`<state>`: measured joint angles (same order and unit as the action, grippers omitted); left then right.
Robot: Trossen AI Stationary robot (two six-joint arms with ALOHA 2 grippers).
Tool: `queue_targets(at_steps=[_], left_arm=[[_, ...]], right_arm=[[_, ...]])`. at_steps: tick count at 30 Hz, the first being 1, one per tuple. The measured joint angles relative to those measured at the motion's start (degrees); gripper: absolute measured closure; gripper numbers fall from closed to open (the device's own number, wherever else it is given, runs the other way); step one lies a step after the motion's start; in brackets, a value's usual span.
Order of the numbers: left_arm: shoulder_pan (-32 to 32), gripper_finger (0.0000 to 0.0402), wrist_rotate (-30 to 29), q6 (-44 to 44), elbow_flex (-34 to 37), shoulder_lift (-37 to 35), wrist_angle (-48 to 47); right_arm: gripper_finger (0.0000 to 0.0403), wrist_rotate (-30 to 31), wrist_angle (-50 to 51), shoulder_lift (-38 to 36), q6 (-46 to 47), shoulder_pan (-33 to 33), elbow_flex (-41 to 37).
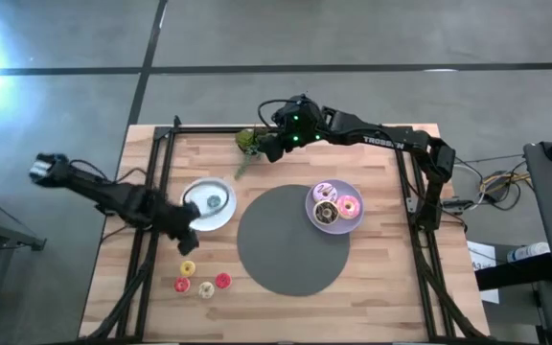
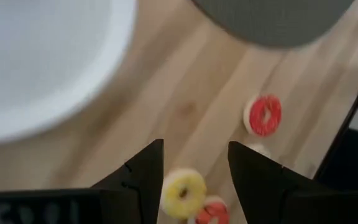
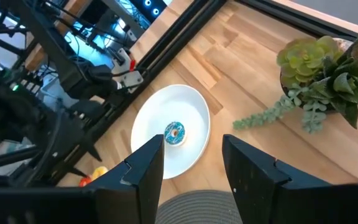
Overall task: Pick & Place donuts
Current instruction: Put the small yellow donut on the white plate
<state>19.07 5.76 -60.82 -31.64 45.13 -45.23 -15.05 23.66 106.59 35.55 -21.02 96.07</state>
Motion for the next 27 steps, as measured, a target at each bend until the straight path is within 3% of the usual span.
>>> queue_targets(at_steps=[6, 10, 15, 18, 21, 27], left_arm=[[17.2, 0.0248, -8.4, -5.6, 0.0, 5.0, 0.5], [24.1, 0.0249, -14.2, -11.4, 0.0, 10.2, 0.1], [25.7, 0.0248, -14.9, -11.5, 0.0, 16.9, 1.4], [25.8, 0.0248, -12.0, -9.2, 0.0, 19.6, 3.5], [26.2, 0.0248, -9.1, -8.1, 0.0, 20.6, 5.8], [26.9, 0.0248, -8.9, -8.5, 0.2, 19.9, 7.2]], right_arm=[[0.0248, 0.0, -0.3, 0.0, -0.6, 0.0, 0.0], [0.0248, 0.0, -0.3, 0.0, -1.1, 0.0, 0.0], [0.0248, 0.0, -0.3, 0.0, -1.4, 0.0, 0.0], [0.0248, 0.0, -0.2, 0.0, -1.7, 0.0, 0.0], [0.0248, 0.0, -0.2, 0.0, -1.7, 0.0, 0.0], [0.0248, 0.0, -0.1, 0.0, -2.2, 0.0, 0.0]])
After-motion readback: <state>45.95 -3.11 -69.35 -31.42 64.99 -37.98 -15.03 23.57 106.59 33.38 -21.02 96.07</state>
